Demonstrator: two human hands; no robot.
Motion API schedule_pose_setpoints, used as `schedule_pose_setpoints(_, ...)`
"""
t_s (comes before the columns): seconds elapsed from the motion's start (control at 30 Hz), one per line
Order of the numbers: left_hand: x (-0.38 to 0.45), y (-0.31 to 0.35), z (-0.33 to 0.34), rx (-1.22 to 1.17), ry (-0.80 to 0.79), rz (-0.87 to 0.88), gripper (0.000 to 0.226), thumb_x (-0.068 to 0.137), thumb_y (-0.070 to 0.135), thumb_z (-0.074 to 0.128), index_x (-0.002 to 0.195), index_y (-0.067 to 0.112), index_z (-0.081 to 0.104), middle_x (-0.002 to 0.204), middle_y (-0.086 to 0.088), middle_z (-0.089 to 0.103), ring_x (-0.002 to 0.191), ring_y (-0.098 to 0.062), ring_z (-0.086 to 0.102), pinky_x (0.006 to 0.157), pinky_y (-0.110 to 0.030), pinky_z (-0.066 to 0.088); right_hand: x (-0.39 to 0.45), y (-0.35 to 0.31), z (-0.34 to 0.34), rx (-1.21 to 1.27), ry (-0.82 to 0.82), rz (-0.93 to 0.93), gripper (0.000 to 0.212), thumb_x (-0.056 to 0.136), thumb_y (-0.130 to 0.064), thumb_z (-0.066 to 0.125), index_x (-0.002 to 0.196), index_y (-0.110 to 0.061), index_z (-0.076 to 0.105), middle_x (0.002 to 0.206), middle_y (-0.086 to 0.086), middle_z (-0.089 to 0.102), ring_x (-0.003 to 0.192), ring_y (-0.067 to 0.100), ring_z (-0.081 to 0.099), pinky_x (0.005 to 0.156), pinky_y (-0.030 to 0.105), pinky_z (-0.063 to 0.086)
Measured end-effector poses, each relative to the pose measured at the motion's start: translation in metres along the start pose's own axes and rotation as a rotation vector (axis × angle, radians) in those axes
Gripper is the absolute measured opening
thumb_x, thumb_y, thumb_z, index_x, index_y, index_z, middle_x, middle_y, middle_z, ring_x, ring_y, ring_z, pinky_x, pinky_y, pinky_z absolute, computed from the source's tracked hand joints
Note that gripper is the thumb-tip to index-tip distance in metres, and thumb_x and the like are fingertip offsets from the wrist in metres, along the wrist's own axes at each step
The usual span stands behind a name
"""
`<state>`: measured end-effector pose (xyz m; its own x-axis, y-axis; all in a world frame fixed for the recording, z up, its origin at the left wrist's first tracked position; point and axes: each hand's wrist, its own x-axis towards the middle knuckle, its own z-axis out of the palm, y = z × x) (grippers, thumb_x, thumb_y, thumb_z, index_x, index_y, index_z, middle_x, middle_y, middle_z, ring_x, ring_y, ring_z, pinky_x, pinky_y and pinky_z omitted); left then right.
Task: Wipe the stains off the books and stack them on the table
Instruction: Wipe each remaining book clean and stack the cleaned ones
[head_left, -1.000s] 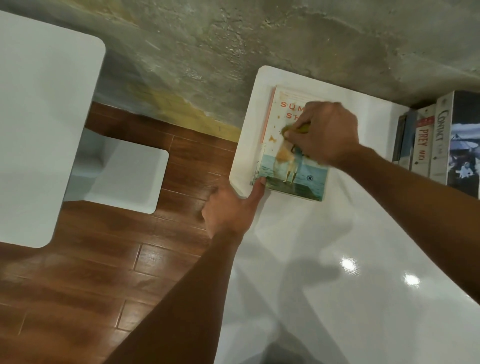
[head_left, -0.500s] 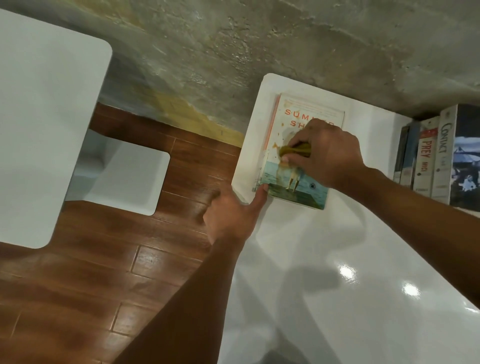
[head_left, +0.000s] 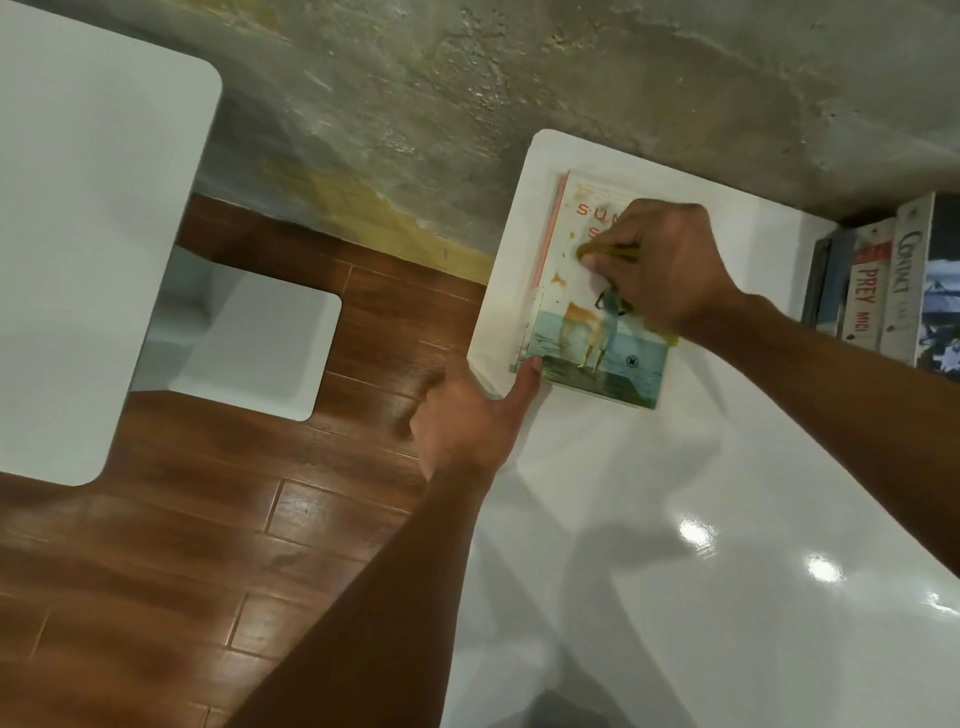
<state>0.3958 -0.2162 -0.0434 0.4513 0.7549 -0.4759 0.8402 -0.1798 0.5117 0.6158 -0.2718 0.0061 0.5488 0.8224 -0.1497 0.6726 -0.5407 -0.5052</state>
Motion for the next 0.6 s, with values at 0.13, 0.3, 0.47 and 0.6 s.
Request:
schedule_pose_setpoints(0.13,0.000,-0.001,-0.001,0.005,0.011,0.003,0.074,0.075,0.089,0.045,0.107,0.023,0.051,0.100,0.006,0.070,0.084,-0.023,0.071,0.075,-0.042,0.060,-0.009,-0.008,0.009,-0.008,-0.094,-0.081,0.018,0.090,-0.025,0.074,0.103,-0.014,0.079,0.088,0.002,0.068,0.077,0.019,0.063,0.076,0.039,0.055)
schedule_pose_setpoints(0.3,-0.001,-0.001,0.001,0.009,0.009,0.004,0.075,0.075,0.089,0.044,0.107,0.022,0.051,0.100,0.006,0.071,0.084,-0.023,0.071,0.075,-0.041,0.060,-0.003,-0.008,0.007,-0.011,0.033,-0.023,0.017,0.091,-0.024,0.072,0.101,-0.013,0.080,0.087,0.006,0.069,0.078,0.021,0.064,0.076,0.041,0.054)
schedule_pose_setpoints(0.47,0.001,-0.001,0.001,0.013,0.012,0.004,0.076,0.074,0.090,0.043,0.108,0.022,0.051,0.100,0.005,0.071,0.085,-0.024,0.071,0.075,-0.042,0.060,-0.008,-0.009,0.008,-0.017,0.034,-0.129,0.015,0.092,-0.019,0.071,0.098,-0.009,0.080,0.082,0.007,0.067,0.072,0.020,0.061,0.071,0.039,0.054)
schedule_pose_setpoints(0.6,0.000,-0.001,0.001,0.013,0.012,0.007,0.080,0.071,0.093,0.039,0.109,0.023,0.051,0.102,0.006,0.070,0.086,-0.022,0.071,0.076,-0.042,0.061,-0.007,-0.009,0.010,-0.046,-0.022,-0.222,0.016,0.093,-0.018,0.069,0.100,-0.008,0.079,0.083,0.007,0.067,0.073,0.020,0.061,0.070,0.041,0.053)
